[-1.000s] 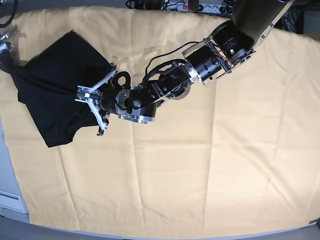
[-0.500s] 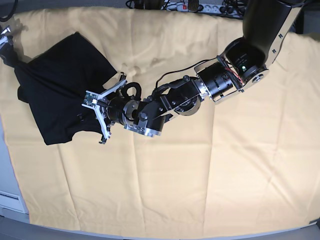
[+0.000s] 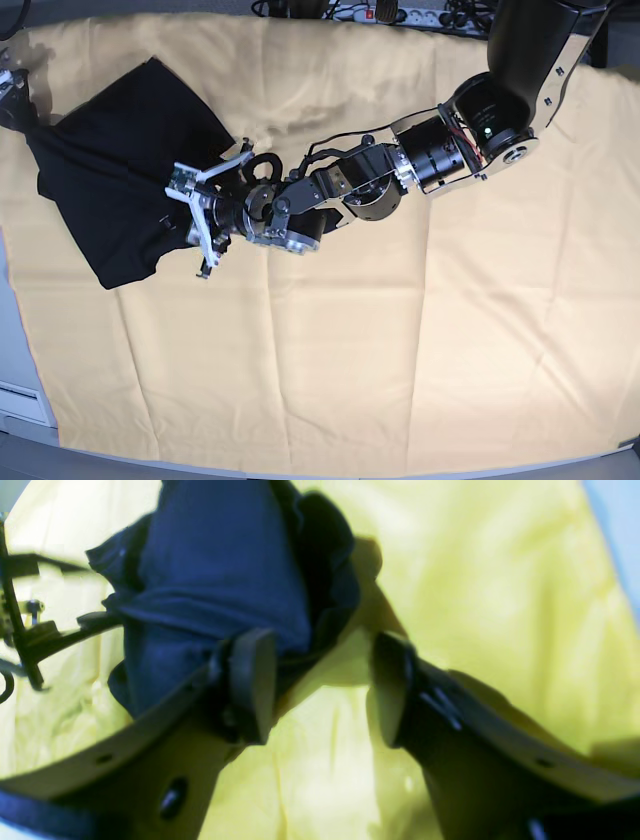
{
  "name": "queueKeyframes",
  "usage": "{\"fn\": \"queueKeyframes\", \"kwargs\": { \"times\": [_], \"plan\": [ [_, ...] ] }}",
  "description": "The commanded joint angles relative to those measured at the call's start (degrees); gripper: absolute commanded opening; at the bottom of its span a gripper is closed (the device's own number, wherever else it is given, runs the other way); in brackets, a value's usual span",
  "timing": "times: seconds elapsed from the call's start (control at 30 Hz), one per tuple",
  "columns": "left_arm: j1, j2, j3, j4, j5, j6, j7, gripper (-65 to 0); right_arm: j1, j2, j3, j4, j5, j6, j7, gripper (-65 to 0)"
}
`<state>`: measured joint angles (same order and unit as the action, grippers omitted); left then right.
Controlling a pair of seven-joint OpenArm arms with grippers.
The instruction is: Fold the T-shirt properly
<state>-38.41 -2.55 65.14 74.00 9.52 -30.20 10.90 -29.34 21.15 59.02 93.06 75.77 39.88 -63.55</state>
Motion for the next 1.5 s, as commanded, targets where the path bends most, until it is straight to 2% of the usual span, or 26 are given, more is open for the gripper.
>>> {"fn": "queueKeyframes", "kwargs": {
  "times": [0.0, 0.07, 0.17, 0.23, 0.27, 0.37, 0.53, 0.6, 0.67, 0.73, 0.8, 0.83, 0.9, 0.93, 1.0, 1.03, 1.07, 1.2, 1.37, 1.47],
  "plan": [
    [-1.75, 0.66, -1.7, 0.87, 0.07, 3.3, 0.24, -25.6, -0.15, 1.53, 0.66, 1.16, 2.34, 0.12, 1.49, -30.7],
    [-1.77, 0.68, -3.76, 0.9, -0.79, 8.74, 2.91, -20.9, -0.15, 1.79, 0.66, 1.55, 4.2, 0.12, 1.42, -30.7],
    [-1.77, 0.83, -6.93, 0.9, -4.17, 15.61, 10.25, -20.8, -0.15, 1.75, 0.66, 2.99, 8.63, 0.12, -0.9, -30.7],
    [-1.75, 0.79, -8.85, 0.94, -6.49, 18.71, 14.38, -20.8, -0.15, 1.75, 0.66, 4.35, 9.23, 0.12, -3.87, -30.7],
    [-1.73, 0.76, -9.84, 0.94, -7.5, 19.17, 15.56, -20.8, -0.15, 1.75, 0.66, 5.11, 9.23, 0.12, -4.94, -30.7],
    [-1.73, 0.76, -11.56, 0.94, -11.65, 18.45, 17.57, -20.8, -0.15, 1.73, 0.66, 7.61, 9.23, 0.12, -5.53, -30.7],
    [-0.66, 1.18, -11.69, 0.94, -19.71, 10.82, 17.9, -20.8, -0.15, 1.73, 0.66, 8.96, 9.23, 0.12, -5.53, -30.7],
    [0.63, 1.99, -11.69, 0.94, -19.15, 8.85, 17.9, -20.9, -0.17, 1.7, 0.66, 8.96, 9.23, 0.12, -5.77, -30.7],
    [1.6, 2.73, -11.69, 0.94, -17.09, 9.42, 18.12, -20.9, -0.17, 1.62, 0.63, 8.96, 9.23, 0.12, -5.75, -30.7],
    [2.25, 3.26, -11.72, 0.94, -15.1, 13.03, 18.18, -20.9, -0.15, 1.53, 0.52, 8.96, 9.23, 0.12, -5.73, -30.7],
    [2.56, 3.39, -11.72, 1.11, -11.89, 18.93, 19.67, -20.9, 0.17, 1.55, 0.52, 8.96, 9.23, 0.12, -5.6, -32.1],
    [2.54, 3.37, -11.72, 1.27, -10.38, 23.06, 21.16, -20.9, 0.81, 1.55, 0.52, 8.96, 9.23, 0.12, -5.6, -34.6],
    [2.54, 3.37, -11.85, 2.29, -5.86, 32.61, 24.44, -20.9, 2.54, 1.55, 0.48, 8.96, 9.23, 0.12, -5.51, -40.5],
    [2.54, 3.37, -12.11, 3.17, -3.87, 35.76, 25.86, -20.9, 3.39, 1.6, 0.48, 8.96, 9.23, 0.12, -5.49, -45.1],
    [2.54, 3.37, -13.31, 5.64, -1.36, 38.88, 28.2, -20.9, 4.74, 1.95, 0.28, 8.96, 9.23, 0.12, -5.51, -58.0],
    [2.54, 3.37, -14.16, 7.06, -0.92, 40.22, 28.92, -20.9, 5.27, 2.19, 0.11, 8.96, 9.23, 0.12, -5.51, -63.0],
    [2.54, 3.37, -15.15, 8.52, -0.9, 41.35, 29.59, -20.9, 5.73, 2.45, -0.22, 8.96, 9.23, 0.12, -5.51, -65.0],
    [2.93, 3.37, -20.68, 12.92, -0.98, 42.84, 33.27, -20.9, 6.49, 3.63, -3.65, 8.96, 9.23, 0.12, -5.51, -65.0],
    [5.7, 3.34, -27.41, 15.06, -0.98, 42.84, 34.67, -20.9, 7.17, 5.81, -14.62, 8.96, 9.23, 0.12, -4.09, -65.0],
    [7.04, 3.28, -30.27, 15.04, -1.01, 41.81, 35.45, -20.9, 11.15, 7.54, -19.47, 8.96, 1.09, 0.12, 0.83, -65.0]
  ]
}}
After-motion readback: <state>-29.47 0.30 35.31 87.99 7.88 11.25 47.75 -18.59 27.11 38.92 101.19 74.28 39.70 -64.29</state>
